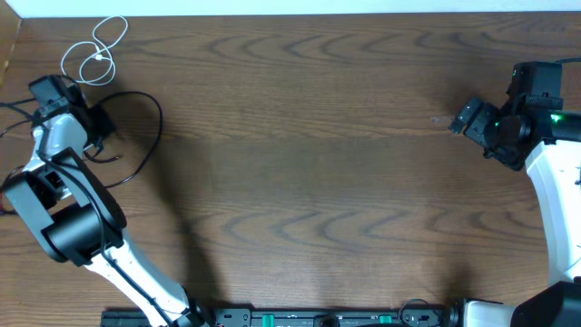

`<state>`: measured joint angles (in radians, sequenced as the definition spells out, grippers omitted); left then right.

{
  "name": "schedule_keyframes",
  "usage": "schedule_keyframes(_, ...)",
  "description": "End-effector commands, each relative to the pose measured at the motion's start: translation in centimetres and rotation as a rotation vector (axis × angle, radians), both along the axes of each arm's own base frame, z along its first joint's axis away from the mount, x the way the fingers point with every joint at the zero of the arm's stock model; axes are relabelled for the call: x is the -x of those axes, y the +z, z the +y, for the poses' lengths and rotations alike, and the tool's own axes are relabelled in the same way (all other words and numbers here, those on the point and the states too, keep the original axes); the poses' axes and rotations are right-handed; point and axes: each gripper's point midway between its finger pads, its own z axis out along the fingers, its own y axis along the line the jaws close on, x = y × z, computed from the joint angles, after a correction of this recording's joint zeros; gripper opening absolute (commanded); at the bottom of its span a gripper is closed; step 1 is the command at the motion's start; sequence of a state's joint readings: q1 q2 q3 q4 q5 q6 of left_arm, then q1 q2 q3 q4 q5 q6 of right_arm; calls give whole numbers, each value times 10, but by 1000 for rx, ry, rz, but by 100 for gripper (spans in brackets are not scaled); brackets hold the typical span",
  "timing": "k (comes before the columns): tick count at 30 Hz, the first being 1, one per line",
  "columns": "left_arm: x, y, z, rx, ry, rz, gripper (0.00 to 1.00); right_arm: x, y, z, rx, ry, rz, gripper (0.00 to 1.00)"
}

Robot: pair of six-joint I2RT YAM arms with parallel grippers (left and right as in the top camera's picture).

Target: Untangle cables

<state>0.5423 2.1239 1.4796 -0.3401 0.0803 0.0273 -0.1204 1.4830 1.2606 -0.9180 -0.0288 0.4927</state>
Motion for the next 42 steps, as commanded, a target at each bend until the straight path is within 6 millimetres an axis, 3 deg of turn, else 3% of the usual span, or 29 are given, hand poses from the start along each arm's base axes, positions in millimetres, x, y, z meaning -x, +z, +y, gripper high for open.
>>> schedule_keyframes(1, -4, 8, -10, 2, -28, -11, 8, 0, 5, -3, 15, -1, -13, 99)
schedule_keyframes(2, -4, 9, -9, 0, -26, -10, 13, 0, 5, -3, 15, -1, -13, 99)
schedule_keyframes(4, -2, 8, -6, -11, -18, -4, 32, 0, 5, -3, 15, -1, -13, 99)
schedule_keyframes(9, 10, 7, 14, -115, 51, 63, 37, 0, 5, -3, 15, -1, -13, 99)
schedule_keyframes(13, 8, 2, 16, -119, 53, 59, 41, 0, 5, -3, 15, -1, -13, 99)
schedule_keyframes(20, 10, -23, 17, -105, 53, 92, 41, 0, 5, -3, 15, -1, -13, 99)
schedule_keyframes(28, 21, -29, 29, -89, 94, 101, 41, 0, 5, -3, 15, -1, -13, 99)
schedule_keyframes(34, 13, -34, 9, 51, 30, 42, 40, 0, 5, -3, 15, -1, -13, 99)
schedule_keyframes(42, 11, -41, -5, 122, -2, 34, 13, 0, 5, -3, 15, -1, -13, 99)
